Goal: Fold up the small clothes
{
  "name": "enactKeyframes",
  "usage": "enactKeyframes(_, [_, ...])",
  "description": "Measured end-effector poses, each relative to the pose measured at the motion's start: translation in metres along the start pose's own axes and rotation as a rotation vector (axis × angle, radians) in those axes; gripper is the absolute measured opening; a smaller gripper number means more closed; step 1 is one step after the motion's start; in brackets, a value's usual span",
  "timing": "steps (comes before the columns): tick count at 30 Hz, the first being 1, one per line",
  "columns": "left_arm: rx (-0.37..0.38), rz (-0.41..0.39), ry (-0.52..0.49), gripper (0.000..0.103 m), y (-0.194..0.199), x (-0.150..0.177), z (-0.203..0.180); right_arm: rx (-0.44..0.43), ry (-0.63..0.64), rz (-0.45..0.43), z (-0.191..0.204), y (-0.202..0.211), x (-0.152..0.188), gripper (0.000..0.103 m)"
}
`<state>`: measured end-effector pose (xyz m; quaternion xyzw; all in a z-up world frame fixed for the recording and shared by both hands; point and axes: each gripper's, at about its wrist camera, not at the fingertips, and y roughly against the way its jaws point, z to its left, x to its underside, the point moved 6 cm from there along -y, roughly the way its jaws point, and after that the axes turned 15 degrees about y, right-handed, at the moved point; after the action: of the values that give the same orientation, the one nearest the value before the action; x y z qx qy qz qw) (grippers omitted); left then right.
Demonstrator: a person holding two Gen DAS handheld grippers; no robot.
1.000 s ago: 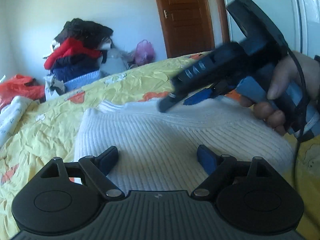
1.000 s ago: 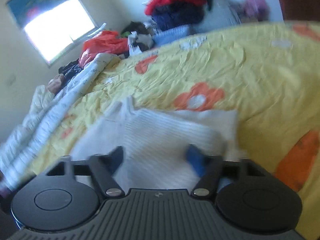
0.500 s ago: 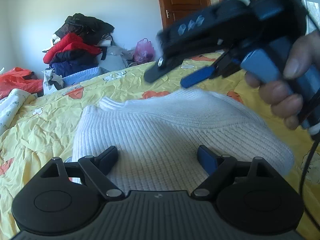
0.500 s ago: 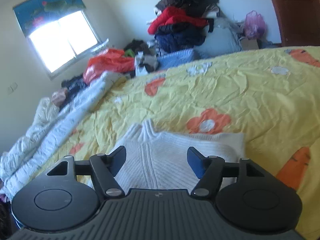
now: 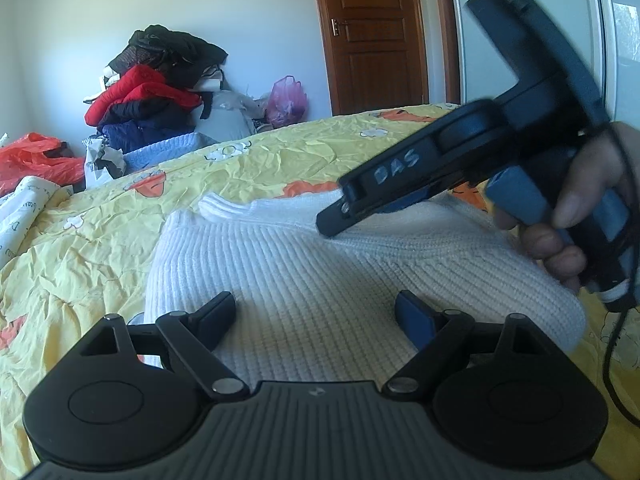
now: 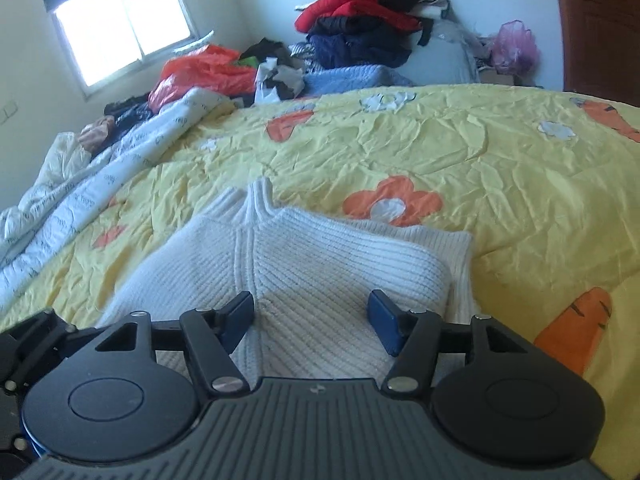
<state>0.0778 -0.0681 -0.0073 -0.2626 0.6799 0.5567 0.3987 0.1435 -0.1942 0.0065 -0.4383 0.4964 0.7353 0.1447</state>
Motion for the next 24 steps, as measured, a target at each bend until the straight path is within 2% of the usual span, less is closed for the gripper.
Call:
enactKeyframes(3, [-0.008, 0.002, 0.001, 0.088, 0.007, -0.004, 0.002, -0.016, -0.082, -0.034, -0.004, 0.021, -0.001, 0.069])
enactKeyframes(6, [0.005, -0.041, 0.063, 0.088, 0.03, -0.012, 0.016, -0.084, -0.185, -0.07, -0.018, 0.051, 0.006, 0.071])
enactKeyframes(8, [-0.008, -0.057, 0.098, 0.088, 0.041, -0.013, 0.03, -0.151, -0.283, -0.045, -0.031, 0.062, 0.014, 0.072])
enactKeyframes(10, [-0.037, -0.047, 0.114, 0.088, 0.043, -0.009, 0.042, -0.22, -0.36, -0.018, -0.04, 0.066, 0.022, 0.069])
enactKeyframes(13, [-0.083, -0.017, 0.092, 0.089, 0.04, -0.002, 0.05, -0.198, -0.362, 0.041, -0.044, 0.06, 0.032, 0.06])
enactKeyframes(18, [-0.06, -0.001, 0.109, 0.088, 0.041, 0.003, 0.046, -0.213, -0.36, 0.081, -0.037, 0.041, 0.037, 0.059])
enactKeyframes(19, [-0.047, 0.007, 0.117, 0.088, 0.039, 0.004, 0.044, -0.219, -0.359, 0.08, -0.036, 0.038, 0.037, 0.053])
enactKeyframes(20, [-0.039, 0.008, 0.121, 0.089, 0.037, 0.005, 0.042, -0.226, -0.352, 0.074, -0.034, 0.034, 0.038, 0.031])
enactKeyframes(21, [-0.049, 0.004, 0.116, 0.089, 0.036, 0.004, 0.04, -0.222, -0.336, 0.073, -0.033, 0.031, 0.038, 0.023])
enactKeyframes(22, [-0.055, 0.0, 0.105, 0.089, 0.037, 0.003, 0.037, -0.219, -0.299, 0.063, -0.03, 0.032, 0.035, 0.021])
enactKeyframes(24, [-0.022, -0.011, 0.092, 0.089, 0.044, -0.001, 0.031, -0.215, -0.225, 0.035, -0.028, 0.044, 0.024, 0.015])
